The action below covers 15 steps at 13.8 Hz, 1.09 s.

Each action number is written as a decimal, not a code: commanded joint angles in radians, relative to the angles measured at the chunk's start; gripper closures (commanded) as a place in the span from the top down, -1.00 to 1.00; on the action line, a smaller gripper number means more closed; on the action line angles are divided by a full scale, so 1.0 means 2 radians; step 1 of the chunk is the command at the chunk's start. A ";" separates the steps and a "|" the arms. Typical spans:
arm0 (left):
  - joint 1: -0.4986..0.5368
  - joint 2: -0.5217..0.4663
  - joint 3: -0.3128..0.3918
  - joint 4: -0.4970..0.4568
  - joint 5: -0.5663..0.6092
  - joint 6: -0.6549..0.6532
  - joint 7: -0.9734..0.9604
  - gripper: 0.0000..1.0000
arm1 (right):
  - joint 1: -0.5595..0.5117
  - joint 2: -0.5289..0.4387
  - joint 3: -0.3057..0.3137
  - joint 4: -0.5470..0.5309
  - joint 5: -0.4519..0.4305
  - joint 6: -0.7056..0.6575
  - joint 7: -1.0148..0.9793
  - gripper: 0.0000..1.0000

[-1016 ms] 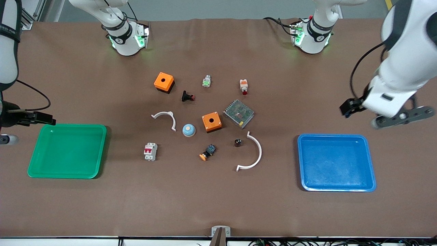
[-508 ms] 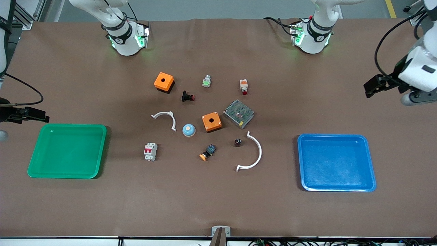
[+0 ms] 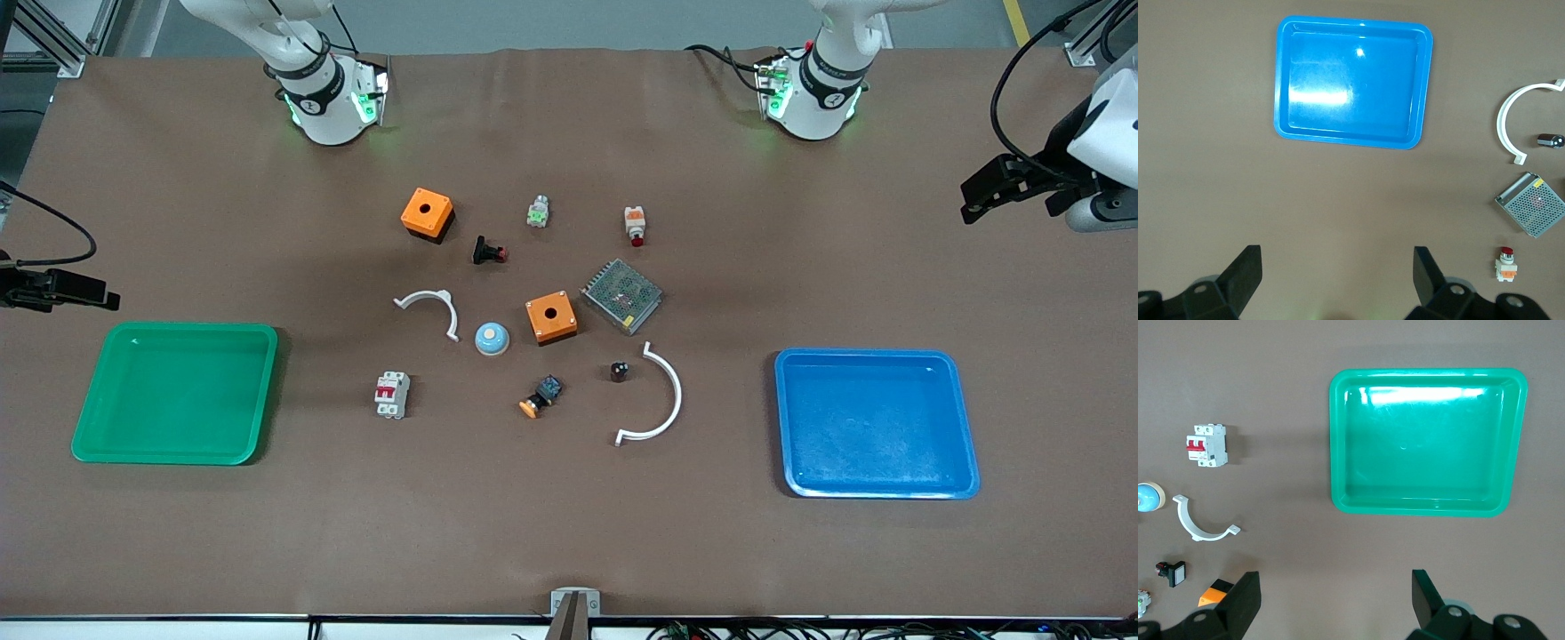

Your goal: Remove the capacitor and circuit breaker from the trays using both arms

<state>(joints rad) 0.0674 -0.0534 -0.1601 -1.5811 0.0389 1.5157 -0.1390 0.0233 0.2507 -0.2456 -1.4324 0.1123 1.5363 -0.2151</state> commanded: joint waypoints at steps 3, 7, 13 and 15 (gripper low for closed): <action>0.005 -0.017 -0.005 -0.013 -0.022 -0.008 0.026 1.00 | 0.001 -0.049 0.017 -0.015 -0.008 -0.010 0.007 1.00; 0.005 -0.016 -0.005 -0.015 -0.022 -0.007 0.026 1.00 | -0.002 -0.106 0.074 -0.054 -0.052 -0.020 0.087 1.00; 0.010 -0.015 -0.001 -0.013 -0.024 -0.005 0.026 1.00 | -0.008 -0.146 0.092 -0.062 -0.055 -0.057 0.097 1.00; 0.012 -0.012 -0.002 -0.013 -0.024 -0.005 0.026 1.00 | -0.010 -0.161 0.095 -0.073 -0.055 -0.058 0.097 1.00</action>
<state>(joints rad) 0.0764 -0.0599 -0.1621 -1.5921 0.0101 1.5066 -0.1099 0.0239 -0.0151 -0.0826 -1.5242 0.0182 1.4159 -0.0411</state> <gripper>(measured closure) 0.000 0.000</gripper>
